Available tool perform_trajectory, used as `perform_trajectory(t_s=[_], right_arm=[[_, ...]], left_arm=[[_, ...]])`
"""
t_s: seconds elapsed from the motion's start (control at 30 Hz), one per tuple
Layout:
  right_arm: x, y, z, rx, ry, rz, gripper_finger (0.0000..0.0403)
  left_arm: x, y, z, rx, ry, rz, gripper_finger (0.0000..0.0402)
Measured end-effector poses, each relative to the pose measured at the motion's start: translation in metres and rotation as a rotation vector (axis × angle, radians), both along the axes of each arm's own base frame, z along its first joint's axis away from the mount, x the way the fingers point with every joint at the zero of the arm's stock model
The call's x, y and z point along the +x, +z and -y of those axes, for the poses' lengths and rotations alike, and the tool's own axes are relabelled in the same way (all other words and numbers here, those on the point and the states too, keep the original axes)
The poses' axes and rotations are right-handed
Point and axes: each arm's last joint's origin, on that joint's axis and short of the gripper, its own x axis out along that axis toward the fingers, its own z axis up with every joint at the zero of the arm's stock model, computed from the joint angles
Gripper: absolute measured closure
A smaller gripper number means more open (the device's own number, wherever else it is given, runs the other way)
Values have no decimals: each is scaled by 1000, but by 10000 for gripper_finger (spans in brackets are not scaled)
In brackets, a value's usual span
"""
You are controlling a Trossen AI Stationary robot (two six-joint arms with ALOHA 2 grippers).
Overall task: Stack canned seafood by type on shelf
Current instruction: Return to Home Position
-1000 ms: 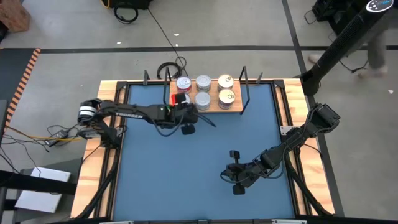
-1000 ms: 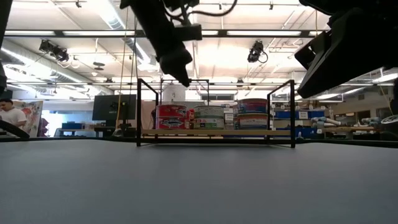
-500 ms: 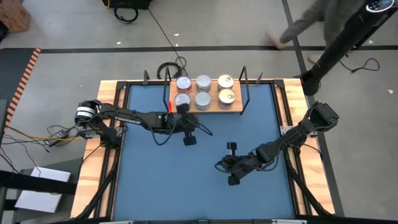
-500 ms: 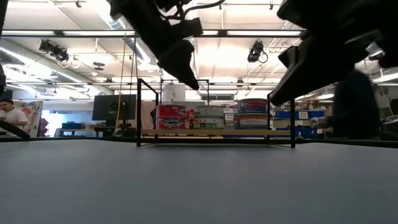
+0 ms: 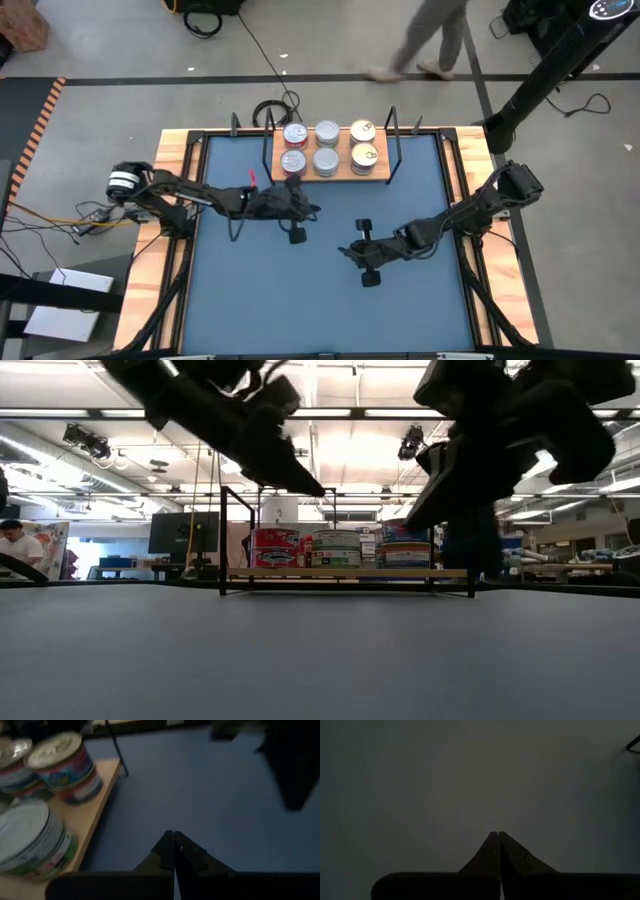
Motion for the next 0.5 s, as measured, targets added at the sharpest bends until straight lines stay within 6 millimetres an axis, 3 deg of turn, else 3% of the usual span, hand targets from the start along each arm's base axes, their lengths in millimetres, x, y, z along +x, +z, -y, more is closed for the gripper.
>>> perform_trajectory(t_s=[0.23,0.5], right_arm=[[13,6,17,18,64,70,402],[24,9,54,33,65,89,403]], left_arm=[[-25,0,-1,-21,-32,79,398],[-50,-3,-1,-23,-41,135,399]])
